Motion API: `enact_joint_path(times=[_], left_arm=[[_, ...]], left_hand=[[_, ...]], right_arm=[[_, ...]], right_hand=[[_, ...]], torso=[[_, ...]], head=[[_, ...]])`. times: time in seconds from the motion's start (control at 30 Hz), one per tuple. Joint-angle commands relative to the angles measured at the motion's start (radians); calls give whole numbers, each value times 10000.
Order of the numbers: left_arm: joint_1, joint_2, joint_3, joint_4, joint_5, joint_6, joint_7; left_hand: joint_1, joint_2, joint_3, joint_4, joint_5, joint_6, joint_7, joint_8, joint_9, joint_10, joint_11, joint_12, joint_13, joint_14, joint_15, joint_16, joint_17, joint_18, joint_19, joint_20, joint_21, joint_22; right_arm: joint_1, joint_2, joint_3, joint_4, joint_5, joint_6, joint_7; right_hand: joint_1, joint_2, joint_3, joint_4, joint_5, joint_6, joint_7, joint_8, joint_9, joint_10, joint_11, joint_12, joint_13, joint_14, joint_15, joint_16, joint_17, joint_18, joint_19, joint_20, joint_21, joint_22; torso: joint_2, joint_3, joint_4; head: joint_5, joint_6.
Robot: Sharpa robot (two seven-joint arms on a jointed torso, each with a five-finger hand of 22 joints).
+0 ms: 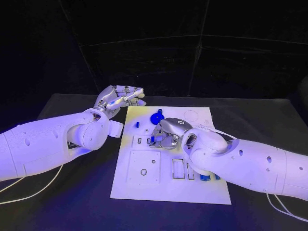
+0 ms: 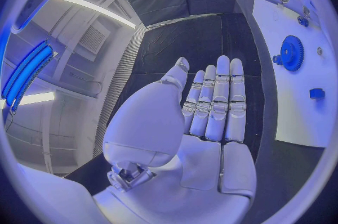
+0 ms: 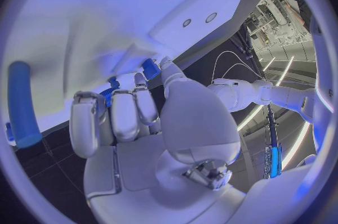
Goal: Assemble the parts on the task board
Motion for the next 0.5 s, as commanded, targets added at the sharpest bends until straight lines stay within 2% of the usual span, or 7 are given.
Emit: enact_joint_path(times=[0.03,0.3,0.37,0.43,0.5], left_arm=[[16,14,8,3,6,118,30],[15,13,8,-19,-64,107,-66],[15,-8,8,-25,-288,83,-242],[15,-53,8,-21,-688,114,-628],[16,-119,8,1,-1271,300,-1262]], left_hand=[[-14,75,-19,-53,-28,60,23,-62,-13,39,25,-72,-14,81,18,-43,15,70,25,-24,-32,-7],[-3,83,-12,-73,-27,78,5,-74,-10,64,7,-95,-12,202,-12,-18,52,76,104,-48,4,5],[-37,68,-34,-82,-28,131,-34,-88,-4,159,-50,-115,-1,611,-120,138,195,81,383,-148,155,66],[-143,32,-95,-40,-30,255,-106,-63,13,498,-169,-10,59,1135,-279,383,407,82,741,-308,365,156],[-367,-31,-225,87,-30,517,-268,30,58,1063,-367,208,175,1880,-506,817,739,77,1246,-543,684,301]], right_arm=[[8,-10,2,52,-121,-575,-89],[-2,-314,3,342,-217,-1211,174],[-2,-613,6,584,-80,-1404,684],[8,-1039,12,892,311,-1474,1525],[65,-1528,21,1231,970,-1343,2407]], right_hand=[[-40,-11,-71,20,17,-85,-23,-59,8,-61,13,-44,-12,98,76,-54,-7,-88,-2,75,-34,1050],[63,-36,-301,106,134,-268,20,-80,0,-99,47,-72,-38,92,102,-81,-51,-79,-35,95,-59,1008],[75,-55,-386,146,135,-315,33,-77,0,-123,61,-94,-61,68,113,-139,-171,-62,-91,105,-95,936],[134,-48,-469,172,147,-369,50,-73,1,-170,76,-139,-104,6,126,-271,-425,-14,-254,118,-196,731],[348,42,-555,153,163,-450,73,-61,6,-338,97,-312,-271,-110,146,-524,-851,82,-579,137,-409,321]], torso=[[2,1,-4],[-4,7,3],[-14,7,2],[-26,-3,-1],[-36,-13,-1]], head=[[5,7],[5,7],[11,30],[22,47],[27,63]])
